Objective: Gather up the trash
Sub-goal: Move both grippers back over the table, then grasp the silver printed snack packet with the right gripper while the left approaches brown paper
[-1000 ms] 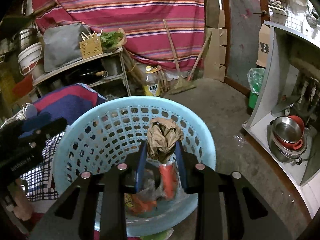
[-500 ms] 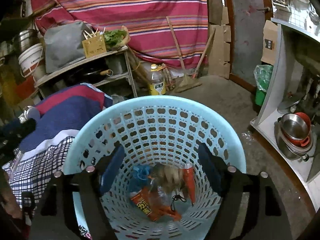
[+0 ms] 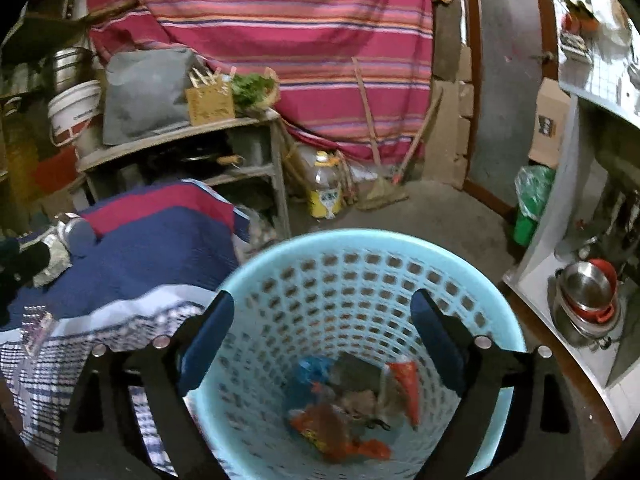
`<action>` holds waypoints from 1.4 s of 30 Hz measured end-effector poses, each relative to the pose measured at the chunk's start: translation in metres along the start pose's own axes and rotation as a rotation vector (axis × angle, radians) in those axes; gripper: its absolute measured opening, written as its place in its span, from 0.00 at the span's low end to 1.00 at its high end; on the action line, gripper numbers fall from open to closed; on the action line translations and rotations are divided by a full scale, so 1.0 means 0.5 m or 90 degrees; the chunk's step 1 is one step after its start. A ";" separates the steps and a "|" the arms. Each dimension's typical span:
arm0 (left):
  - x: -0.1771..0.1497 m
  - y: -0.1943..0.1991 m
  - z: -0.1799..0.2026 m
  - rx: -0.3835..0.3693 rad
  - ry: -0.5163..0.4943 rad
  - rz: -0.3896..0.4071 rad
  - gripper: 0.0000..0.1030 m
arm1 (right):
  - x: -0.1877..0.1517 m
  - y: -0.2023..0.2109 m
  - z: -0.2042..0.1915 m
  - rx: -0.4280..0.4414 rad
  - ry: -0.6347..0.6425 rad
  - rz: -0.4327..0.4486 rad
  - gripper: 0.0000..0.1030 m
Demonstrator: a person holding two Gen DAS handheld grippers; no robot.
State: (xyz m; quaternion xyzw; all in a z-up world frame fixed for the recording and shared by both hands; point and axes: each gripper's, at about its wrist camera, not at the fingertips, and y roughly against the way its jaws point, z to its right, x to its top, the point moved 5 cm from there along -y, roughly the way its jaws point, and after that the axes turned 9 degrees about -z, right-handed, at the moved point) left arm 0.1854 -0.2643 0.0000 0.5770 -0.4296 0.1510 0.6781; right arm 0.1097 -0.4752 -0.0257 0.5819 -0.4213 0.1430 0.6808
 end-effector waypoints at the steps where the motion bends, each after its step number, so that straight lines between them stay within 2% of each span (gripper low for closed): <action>1: 0.000 0.001 -0.012 0.006 0.002 0.001 0.94 | 0.004 0.000 -0.015 0.005 0.007 0.002 0.87; 9: -0.002 -0.001 -0.129 0.068 0.019 0.000 0.95 | 0.017 -0.010 -0.149 0.043 0.060 0.007 0.89; 20: -0.011 -0.013 -0.289 0.117 0.067 -0.015 0.95 | 0.029 -0.044 -0.303 0.090 0.108 0.000 0.89; 28: -0.041 -0.029 -0.401 0.162 0.095 -0.041 0.95 | 0.043 -0.052 -0.401 0.110 0.142 0.003 0.89; 36: -0.075 -0.038 -0.541 0.180 0.159 -0.084 0.94 | 0.034 -0.065 -0.467 0.121 0.177 -0.015 0.89; 42: -0.090 -0.053 -0.588 0.168 0.172 -0.111 0.94 | 0.029 -0.072 -0.493 0.125 0.194 -0.020 0.89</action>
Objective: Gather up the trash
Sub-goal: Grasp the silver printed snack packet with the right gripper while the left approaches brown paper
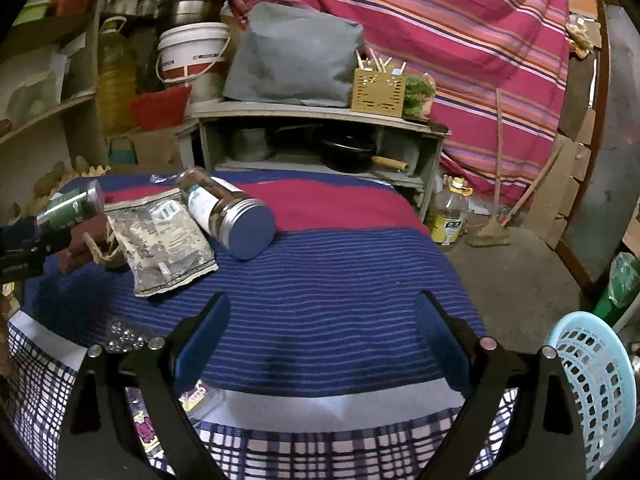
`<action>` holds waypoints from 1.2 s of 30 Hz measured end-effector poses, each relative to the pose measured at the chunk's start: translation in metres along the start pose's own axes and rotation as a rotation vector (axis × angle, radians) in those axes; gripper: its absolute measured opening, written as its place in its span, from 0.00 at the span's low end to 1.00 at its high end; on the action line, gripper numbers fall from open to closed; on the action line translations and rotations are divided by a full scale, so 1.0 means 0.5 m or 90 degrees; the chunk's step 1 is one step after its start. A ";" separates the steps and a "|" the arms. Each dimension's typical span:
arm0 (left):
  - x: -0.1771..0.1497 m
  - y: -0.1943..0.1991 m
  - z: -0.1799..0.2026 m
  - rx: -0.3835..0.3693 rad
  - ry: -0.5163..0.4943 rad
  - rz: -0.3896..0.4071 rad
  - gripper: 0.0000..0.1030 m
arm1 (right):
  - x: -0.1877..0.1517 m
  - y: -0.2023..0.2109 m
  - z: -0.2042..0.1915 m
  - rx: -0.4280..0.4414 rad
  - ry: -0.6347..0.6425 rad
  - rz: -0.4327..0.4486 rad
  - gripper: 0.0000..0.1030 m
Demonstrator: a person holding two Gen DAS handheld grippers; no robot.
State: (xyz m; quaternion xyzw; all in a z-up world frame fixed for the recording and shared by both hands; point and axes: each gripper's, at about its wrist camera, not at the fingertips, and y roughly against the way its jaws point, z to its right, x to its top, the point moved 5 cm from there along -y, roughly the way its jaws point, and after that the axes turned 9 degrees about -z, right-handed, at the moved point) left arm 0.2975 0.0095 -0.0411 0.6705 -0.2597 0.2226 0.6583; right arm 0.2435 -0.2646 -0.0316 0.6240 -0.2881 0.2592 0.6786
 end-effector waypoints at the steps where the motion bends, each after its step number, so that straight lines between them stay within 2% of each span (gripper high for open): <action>1: 0.000 -0.002 0.000 -0.007 0.001 -0.002 0.93 | 0.000 -0.001 -0.001 0.002 0.000 -0.001 0.89; 5: 0.003 -0.006 0.034 -0.047 -0.022 -0.005 0.93 | 0.003 -0.012 -0.014 0.011 0.004 -0.006 0.89; 7: 0.004 -0.011 0.056 -0.042 -0.045 -0.004 0.93 | 0.005 -0.015 -0.018 0.011 0.009 -0.008 0.89; 8: 0.003 -0.015 0.066 -0.036 -0.056 -0.005 0.90 | 0.005 -0.016 -0.020 0.011 0.011 -0.009 0.89; 9: 0.002 -0.024 0.076 -0.032 -0.066 -0.009 0.86 | 0.005 -0.018 -0.021 0.011 0.011 -0.010 0.89; 11: -0.002 -0.043 0.093 -0.049 -0.081 -0.033 0.65 | 0.005 -0.019 -0.021 0.012 0.010 -0.012 0.89; 15: -0.004 -0.052 0.105 -0.069 -0.084 -0.034 0.54 | 0.011 -0.021 -0.023 0.018 0.007 -0.015 0.89; 17: -0.001 -0.046 0.107 -0.093 -0.079 -0.029 0.38 | 0.016 -0.022 -0.029 0.021 0.008 -0.015 0.89; 18: 0.000 -0.044 0.106 -0.099 -0.074 -0.026 0.35 | 0.017 -0.022 -0.031 0.022 0.009 -0.015 0.89; 20: 0.001 -0.040 0.100 -0.104 -0.065 -0.020 0.24 | 0.025 -0.021 -0.044 0.026 0.014 -0.015 0.89; 23: 0.002 -0.027 0.081 -0.107 -0.042 -0.013 0.19 | 0.032 -0.021 -0.066 0.034 0.024 -0.015 0.89; 27: 0.002 0.005 0.042 -0.099 -0.015 0.003 0.19 | 0.041 -0.026 -0.110 0.045 0.052 -0.022 0.89; 29: 0.003 0.016 0.022 -0.093 -0.001 0.006 0.00 | 0.041 -0.033 -0.140 0.052 0.072 -0.030 0.89; 32: 0.004 0.024 -0.019 -0.089 0.032 0.005 0.00 | 0.038 -0.049 -0.183 0.058 0.106 -0.047 0.89; 36: -0.001 0.010 -0.044 -0.059 0.027 -0.010 0.00 | 0.029 -0.079 -0.233 0.059 0.154 -0.083 0.89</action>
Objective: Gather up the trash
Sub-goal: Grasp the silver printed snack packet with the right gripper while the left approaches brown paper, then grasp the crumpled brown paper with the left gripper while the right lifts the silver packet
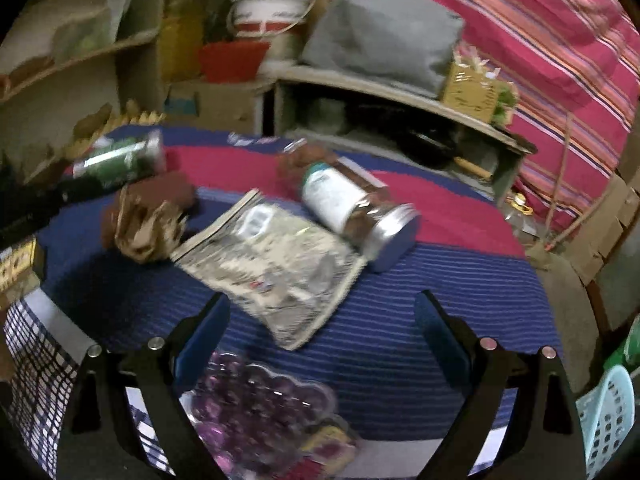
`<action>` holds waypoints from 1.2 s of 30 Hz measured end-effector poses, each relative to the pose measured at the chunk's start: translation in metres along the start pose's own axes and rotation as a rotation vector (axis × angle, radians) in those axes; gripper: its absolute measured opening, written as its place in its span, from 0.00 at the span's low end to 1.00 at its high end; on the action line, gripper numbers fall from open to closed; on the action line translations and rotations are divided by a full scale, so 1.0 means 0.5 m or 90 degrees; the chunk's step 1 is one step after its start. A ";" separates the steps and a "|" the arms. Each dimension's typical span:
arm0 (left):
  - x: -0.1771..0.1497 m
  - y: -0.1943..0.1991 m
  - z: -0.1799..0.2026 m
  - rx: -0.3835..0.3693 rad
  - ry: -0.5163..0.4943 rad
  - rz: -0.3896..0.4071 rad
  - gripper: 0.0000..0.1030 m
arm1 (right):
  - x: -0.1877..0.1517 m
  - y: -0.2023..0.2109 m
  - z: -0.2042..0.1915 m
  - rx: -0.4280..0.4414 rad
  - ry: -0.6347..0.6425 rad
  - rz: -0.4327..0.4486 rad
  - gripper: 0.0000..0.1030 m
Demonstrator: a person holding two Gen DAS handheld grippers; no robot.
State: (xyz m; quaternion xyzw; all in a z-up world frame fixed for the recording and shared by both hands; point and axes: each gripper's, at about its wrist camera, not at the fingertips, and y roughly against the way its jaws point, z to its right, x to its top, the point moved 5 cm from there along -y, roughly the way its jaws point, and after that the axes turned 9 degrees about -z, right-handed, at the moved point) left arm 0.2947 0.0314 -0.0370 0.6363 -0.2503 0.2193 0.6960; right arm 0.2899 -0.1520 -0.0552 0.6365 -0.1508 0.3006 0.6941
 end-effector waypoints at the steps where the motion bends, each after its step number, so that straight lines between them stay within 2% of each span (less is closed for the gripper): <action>1: -0.002 -0.003 -0.005 0.008 -0.004 -0.005 0.00 | 0.001 -0.004 -0.005 -0.002 0.006 -0.005 0.89; 4: -0.006 -0.011 -0.031 0.022 0.006 -0.018 0.00 | 0.006 -0.022 -0.017 0.005 0.017 -0.021 0.89; 6: -0.009 -0.013 -0.040 0.010 0.018 -0.029 0.09 | 0.009 -0.033 -0.018 0.013 0.015 -0.034 0.88; 8: -0.009 -0.013 -0.046 0.014 0.023 -0.028 0.39 | 0.011 -0.043 -0.022 0.021 0.016 -0.045 0.87; 10: -0.008 -0.005 -0.043 0.024 0.016 -0.015 0.49 | 0.012 -0.051 -0.029 0.029 0.025 -0.055 0.75; 12: -0.006 0.000 -0.037 0.020 0.009 -0.008 0.53 | 0.009 -0.063 -0.040 0.048 0.040 -0.072 0.54; 14: -0.007 0.000 -0.031 0.016 0.007 -0.006 0.58 | 0.008 -0.063 -0.043 0.054 0.046 -0.069 0.49; 15: -0.008 -0.002 -0.029 0.016 0.006 -0.008 0.59 | 0.008 -0.061 -0.044 0.065 0.049 -0.069 0.38; 18: -0.009 -0.010 -0.022 0.014 0.004 -0.014 0.62 | 0.008 -0.053 -0.039 0.069 0.053 -0.062 0.22; 22: -0.010 -0.013 -0.008 0.003 -0.008 -0.016 0.76 | -0.002 -0.023 -0.013 0.068 0.040 -0.040 0.15; 30: -0.014 -0.035 0.041 -0.010 -0.036 -0.028 0.78 | -0.028 0.035 0.054 0.037 0.011 -0.003 0.13; 36: -0.019 -0.068 0.064 0.017 -0.056 -0.044 0.77 | -0.037 0.044 0.068 0.031 0.008 0.003 0.12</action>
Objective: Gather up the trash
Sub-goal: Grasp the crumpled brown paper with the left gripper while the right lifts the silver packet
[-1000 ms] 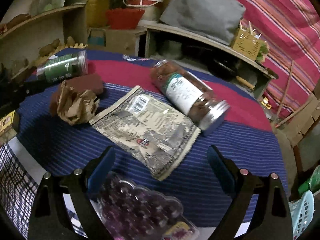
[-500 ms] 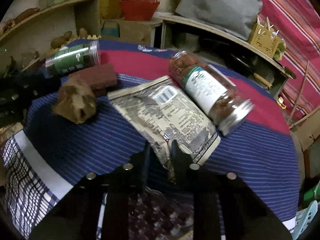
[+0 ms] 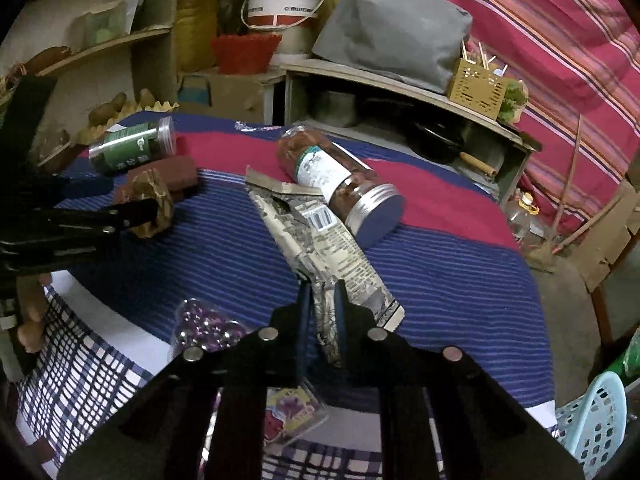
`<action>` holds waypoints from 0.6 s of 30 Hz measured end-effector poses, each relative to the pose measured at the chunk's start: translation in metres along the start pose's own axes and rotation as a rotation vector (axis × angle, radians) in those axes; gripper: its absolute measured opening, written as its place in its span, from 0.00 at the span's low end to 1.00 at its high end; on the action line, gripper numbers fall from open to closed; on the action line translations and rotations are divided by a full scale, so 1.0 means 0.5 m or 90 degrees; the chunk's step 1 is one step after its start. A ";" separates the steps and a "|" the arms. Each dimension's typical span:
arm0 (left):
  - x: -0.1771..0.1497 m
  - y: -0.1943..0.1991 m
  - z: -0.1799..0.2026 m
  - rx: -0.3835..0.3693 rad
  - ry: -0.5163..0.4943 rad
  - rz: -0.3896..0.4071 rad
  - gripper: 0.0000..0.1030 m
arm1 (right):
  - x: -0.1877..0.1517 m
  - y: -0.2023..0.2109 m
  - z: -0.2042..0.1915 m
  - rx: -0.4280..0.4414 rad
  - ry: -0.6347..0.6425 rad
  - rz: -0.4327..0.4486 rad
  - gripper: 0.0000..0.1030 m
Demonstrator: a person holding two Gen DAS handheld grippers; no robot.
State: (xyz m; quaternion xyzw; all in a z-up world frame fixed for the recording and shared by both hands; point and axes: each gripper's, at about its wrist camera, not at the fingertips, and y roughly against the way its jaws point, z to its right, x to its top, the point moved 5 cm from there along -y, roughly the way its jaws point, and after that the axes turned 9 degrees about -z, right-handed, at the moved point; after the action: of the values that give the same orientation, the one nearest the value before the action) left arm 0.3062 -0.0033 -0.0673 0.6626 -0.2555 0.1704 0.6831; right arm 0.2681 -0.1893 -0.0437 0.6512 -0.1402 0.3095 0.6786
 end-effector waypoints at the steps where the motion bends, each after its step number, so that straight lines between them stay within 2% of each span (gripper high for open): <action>1: -0.001 -0.005 0.001 0.000 -0.002 -0.005 0.71 | -0.002 0.000 0.002 0.000 0.000 0.001 0.12; 2: -0.001 -0.008 0.003 -0.003 -0.004 -0.010 0.65 | -0.005 0.000 0.003 0.002 0.000 0.002 0.12; 9: -0.004 0.000 0.004 -0.013 0.001 0.000 0.54 | -0.017 -0.001 0.010 0.000 -0.002 0.002 0.12; 12: -0.008 0.017 0.009 -0.038 0.002 0.008 0.34 | -0.027 0.013 0.015 -0.003 -0.004 0.008 0.12; 13: -0.010 0.022 0.013 -0.046 0.002 0.008 0.21 | -0.029 0.016 0.017 -0.003 -0.005 0.009 0.11; 14: -0.012 0.027 0.019 -0.055 0.006 0.008 0.17 | -0.033 0.022 0.020 -0.004 -0.006 0.010 0.11; 18: -0.021 0.023 0.039 -0.027 -0.002 -0.001 0.17 | -0.045 0.052 0.038 -0.010 -0.012 0.019 0.11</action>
State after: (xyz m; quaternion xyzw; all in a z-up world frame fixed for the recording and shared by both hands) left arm 0.2886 -0.0206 -0.0641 0.6485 -0.2599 0.1634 0.6966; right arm 0.2390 -0.2143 -0.0343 0.6464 -0.1588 0.3125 0.6777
